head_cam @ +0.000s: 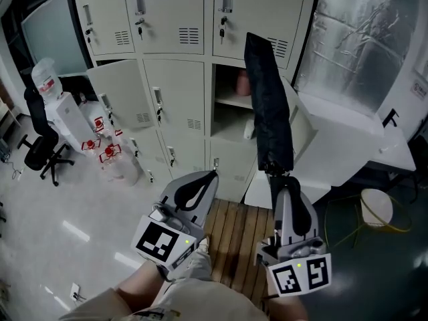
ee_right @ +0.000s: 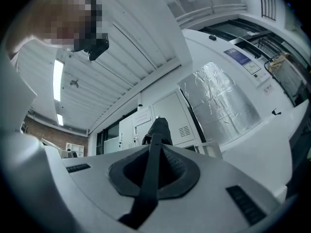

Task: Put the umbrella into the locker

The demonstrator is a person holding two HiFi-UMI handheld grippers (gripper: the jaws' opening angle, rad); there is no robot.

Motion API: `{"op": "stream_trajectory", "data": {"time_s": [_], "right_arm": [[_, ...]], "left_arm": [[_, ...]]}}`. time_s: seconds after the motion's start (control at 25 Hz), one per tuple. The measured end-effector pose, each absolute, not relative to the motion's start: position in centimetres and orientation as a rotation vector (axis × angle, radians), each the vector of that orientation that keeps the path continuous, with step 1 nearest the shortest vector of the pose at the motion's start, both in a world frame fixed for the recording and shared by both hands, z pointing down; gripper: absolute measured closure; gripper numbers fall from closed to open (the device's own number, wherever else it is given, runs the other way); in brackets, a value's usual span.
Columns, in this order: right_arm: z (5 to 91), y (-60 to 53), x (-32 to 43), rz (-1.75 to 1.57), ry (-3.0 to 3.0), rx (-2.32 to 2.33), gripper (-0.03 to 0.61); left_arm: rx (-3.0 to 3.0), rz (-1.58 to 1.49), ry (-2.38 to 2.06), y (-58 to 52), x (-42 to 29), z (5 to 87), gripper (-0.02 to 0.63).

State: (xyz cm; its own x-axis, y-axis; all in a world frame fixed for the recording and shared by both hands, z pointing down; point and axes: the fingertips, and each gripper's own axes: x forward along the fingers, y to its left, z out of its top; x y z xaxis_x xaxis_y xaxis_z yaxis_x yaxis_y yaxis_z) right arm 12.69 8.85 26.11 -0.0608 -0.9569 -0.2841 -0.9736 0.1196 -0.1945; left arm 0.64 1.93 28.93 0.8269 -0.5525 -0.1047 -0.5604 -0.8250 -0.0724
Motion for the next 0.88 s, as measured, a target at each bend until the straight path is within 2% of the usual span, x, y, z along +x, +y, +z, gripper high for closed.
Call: {"op": "stream_trajectory", "data": {"time_s": [0.88], "right_arm": [[34.5, -5.2, 13.6, -0.166, 2.192, -2.047, 0.558]], "left_arm": [[-3.037, -0.046, 0.836, -12.0, 3.6, 35.0, 0.606]]}}
